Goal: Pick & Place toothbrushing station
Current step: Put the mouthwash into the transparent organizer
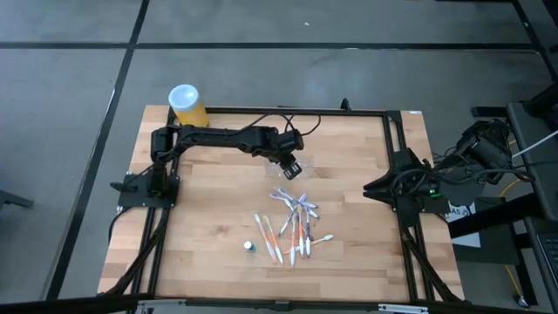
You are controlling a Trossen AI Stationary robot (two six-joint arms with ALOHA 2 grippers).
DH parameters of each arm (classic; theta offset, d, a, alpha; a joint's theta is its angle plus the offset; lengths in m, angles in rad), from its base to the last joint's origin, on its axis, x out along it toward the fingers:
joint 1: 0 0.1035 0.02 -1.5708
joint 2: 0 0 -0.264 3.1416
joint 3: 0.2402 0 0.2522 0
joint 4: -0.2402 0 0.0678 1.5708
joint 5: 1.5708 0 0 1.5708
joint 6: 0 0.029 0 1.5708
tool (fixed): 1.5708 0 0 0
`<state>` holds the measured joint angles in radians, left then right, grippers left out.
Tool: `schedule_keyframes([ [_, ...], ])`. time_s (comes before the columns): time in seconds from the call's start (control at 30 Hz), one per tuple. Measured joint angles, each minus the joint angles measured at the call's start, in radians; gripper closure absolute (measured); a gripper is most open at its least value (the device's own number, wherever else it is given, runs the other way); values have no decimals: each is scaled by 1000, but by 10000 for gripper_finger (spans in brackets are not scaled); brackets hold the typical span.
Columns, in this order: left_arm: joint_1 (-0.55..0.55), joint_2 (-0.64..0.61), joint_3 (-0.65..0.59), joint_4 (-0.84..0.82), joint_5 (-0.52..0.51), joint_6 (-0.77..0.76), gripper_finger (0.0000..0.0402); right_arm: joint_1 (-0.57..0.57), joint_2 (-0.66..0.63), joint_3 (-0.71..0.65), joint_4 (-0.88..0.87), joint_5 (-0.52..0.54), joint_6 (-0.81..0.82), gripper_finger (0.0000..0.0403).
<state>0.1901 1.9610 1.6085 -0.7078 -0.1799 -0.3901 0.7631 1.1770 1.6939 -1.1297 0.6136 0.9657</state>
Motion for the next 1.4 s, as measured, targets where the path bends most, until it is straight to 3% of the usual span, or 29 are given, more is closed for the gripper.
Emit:
schedule_keyframes([
  [1.4, 34, 1, -45, 54, 42, 12, 302, 0, 0, 0, 0, 8, -5, 304],
])
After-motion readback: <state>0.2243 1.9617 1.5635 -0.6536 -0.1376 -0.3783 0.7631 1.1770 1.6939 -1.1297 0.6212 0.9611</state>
